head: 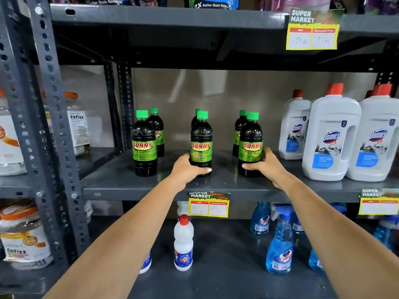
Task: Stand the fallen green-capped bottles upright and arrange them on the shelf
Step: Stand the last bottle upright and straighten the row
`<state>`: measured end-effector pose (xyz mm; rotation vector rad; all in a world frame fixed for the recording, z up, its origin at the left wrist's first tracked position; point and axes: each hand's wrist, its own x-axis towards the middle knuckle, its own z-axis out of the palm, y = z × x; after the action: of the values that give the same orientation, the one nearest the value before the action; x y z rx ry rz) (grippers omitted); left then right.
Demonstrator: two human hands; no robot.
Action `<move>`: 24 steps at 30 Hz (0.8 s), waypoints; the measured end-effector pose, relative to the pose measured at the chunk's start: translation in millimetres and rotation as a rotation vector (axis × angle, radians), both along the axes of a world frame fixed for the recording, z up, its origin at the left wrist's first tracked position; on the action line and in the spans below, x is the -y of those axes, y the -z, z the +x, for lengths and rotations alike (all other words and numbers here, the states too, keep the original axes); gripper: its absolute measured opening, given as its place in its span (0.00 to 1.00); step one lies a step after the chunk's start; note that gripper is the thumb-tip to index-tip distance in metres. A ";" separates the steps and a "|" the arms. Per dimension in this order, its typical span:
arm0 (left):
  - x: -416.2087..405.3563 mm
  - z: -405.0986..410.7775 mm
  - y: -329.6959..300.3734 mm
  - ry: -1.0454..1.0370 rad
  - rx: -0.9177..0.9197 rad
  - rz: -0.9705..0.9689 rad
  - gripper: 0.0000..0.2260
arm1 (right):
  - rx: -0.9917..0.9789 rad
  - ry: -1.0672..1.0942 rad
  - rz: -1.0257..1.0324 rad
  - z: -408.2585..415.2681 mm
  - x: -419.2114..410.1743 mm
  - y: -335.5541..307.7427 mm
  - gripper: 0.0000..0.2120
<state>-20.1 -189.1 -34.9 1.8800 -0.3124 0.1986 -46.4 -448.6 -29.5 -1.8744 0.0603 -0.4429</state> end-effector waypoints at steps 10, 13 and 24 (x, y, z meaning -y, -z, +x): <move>-34.7 -17.5 6.3 -0.144 0.096 0.068 0.38 | 0.524 0.330 -0.277 -32.7 -41.7 -1.4 0.38; -72.4 -20.9 13.6 -0.231 0.205 0.194 0.25 | 0.774 0.350 -0.394 -44.0 -82.0 -7.6 0.30; -198.0 -20.1 21.1 -0.440 0.172 0.827 0.19 | 0.469 -0.211 -0.390 -10.5 -262.5 4.8 0.18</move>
<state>-40.2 8.9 -56.0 2.7485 -0.0859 0.6008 -56.9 -186.1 -34.3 -2.0766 -0.5686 -0.7767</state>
